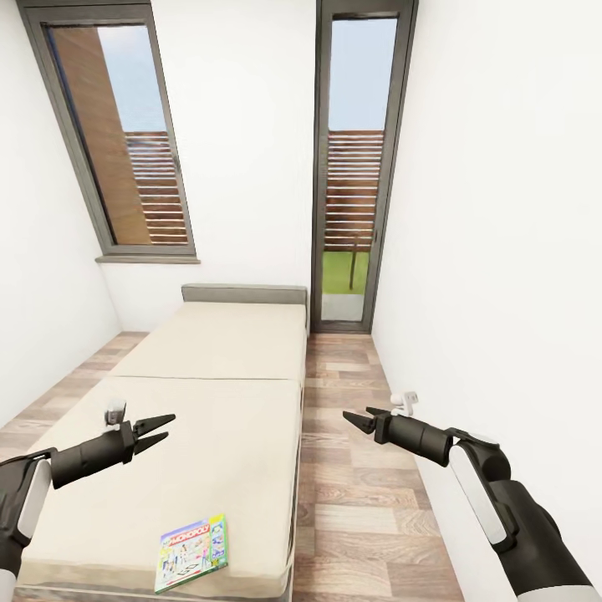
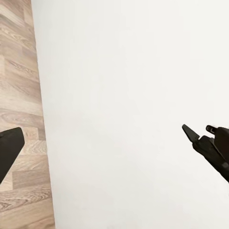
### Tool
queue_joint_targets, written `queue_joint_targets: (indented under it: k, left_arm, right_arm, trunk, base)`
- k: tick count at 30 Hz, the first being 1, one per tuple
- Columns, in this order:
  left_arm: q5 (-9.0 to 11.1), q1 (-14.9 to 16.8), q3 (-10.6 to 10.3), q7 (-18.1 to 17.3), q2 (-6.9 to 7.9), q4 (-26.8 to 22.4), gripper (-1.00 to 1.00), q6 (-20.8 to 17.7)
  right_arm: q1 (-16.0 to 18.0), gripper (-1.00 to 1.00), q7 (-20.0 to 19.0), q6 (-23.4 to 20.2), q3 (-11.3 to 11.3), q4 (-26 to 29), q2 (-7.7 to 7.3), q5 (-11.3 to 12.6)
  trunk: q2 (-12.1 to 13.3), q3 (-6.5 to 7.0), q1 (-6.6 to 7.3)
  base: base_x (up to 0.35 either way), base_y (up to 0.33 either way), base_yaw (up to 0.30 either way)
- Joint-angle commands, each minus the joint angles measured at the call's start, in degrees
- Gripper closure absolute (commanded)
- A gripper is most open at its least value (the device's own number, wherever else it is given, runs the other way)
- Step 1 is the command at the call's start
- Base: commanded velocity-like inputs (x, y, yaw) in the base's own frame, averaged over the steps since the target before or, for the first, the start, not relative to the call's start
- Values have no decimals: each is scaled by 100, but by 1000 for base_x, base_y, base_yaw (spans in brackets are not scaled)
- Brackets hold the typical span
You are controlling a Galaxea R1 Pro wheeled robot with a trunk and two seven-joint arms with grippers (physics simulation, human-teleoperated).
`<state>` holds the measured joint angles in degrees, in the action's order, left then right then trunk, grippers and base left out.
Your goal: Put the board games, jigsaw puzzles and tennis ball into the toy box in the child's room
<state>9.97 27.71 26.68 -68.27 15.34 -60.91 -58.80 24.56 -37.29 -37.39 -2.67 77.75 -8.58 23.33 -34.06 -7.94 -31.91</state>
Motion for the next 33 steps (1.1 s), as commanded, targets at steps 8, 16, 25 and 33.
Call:
queue_joint_targets:
  k: [8, 16, 25, 33]
  left_arm:
    - [12, 4, 36, -26, 78, 8, -100, -42]
    - [21, 6, 134, -28, 139, 9, -100, -56]
    - [22, 9, 205, -28, 144, 31, -100, -61]
    - [22, 14, 214, -27, 144, 41, -100, -61]
  right_arm:
    - [5, -100, 104, -41, -15, 3, -3, 36]
    - [5, -100, 150, -41, -22, 3, 23, 24]
    - [5, -100, 160, -41, -23, 3, 92, 23]
    - [5, -100, 161, -41, -23, 4, 109, 15]
  trunk:
    - [-210, -100, -112]
    - [-531, -244, -288]
    - [-891, -405, -485]
    - [-1212, -549, -661]
  base:
    - [0, 0, 0]
    - [-39, 6, 0]
    - [-169, 47, 0]
    - [-23, 7, 0]
